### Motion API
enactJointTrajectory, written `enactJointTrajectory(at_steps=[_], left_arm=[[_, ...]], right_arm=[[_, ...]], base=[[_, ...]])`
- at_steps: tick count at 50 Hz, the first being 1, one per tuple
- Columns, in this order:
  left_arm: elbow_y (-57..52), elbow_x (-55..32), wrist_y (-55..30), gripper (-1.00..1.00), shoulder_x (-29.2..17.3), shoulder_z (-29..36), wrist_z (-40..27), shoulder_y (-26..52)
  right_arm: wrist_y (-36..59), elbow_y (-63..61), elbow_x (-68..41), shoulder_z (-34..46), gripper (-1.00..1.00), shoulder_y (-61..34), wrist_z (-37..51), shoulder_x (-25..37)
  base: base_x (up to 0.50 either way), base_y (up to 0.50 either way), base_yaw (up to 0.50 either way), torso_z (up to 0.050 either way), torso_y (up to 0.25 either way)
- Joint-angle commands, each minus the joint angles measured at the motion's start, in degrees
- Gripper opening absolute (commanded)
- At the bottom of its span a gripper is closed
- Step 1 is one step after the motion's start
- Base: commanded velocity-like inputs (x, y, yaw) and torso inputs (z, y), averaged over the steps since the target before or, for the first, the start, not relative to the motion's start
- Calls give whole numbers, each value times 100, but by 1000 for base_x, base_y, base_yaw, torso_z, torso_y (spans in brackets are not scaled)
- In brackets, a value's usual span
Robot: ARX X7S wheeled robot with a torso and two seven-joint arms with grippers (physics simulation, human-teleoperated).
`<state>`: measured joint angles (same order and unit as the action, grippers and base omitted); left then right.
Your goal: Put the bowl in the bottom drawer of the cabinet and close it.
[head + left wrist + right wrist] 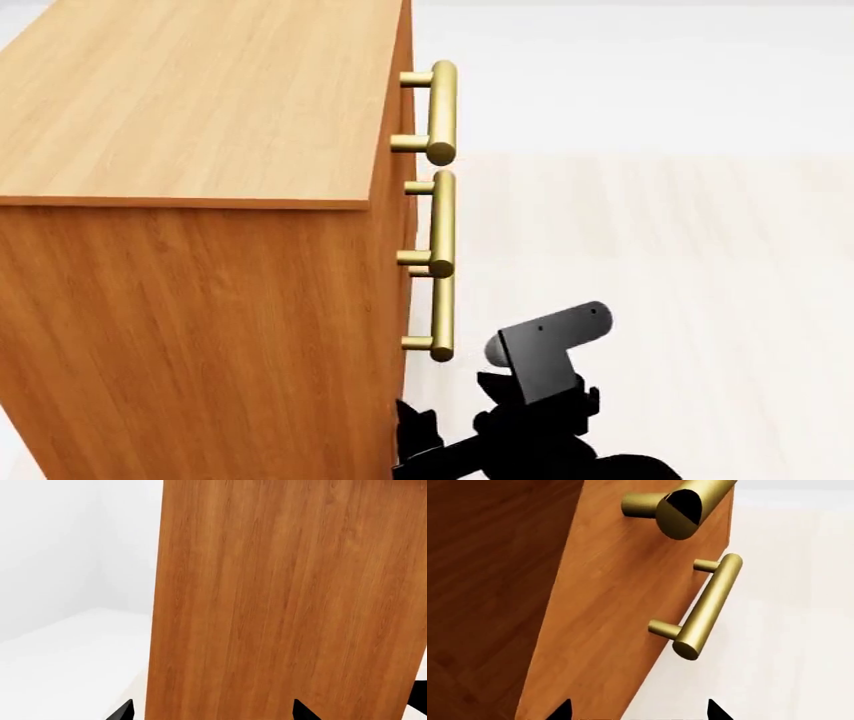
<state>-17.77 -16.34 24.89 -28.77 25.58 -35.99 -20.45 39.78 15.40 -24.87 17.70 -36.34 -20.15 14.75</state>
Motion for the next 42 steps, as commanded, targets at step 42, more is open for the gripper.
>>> enactJointTrajectory(at_steps=[42], left_arm=[[-87, 291, -322, 100, -26, 65, -164, 2]], right_arm=[[-524, -2046, 389, -1385, 100, 1102, 2612, 845]], base=[[0, 0, 0, 0, 0]])
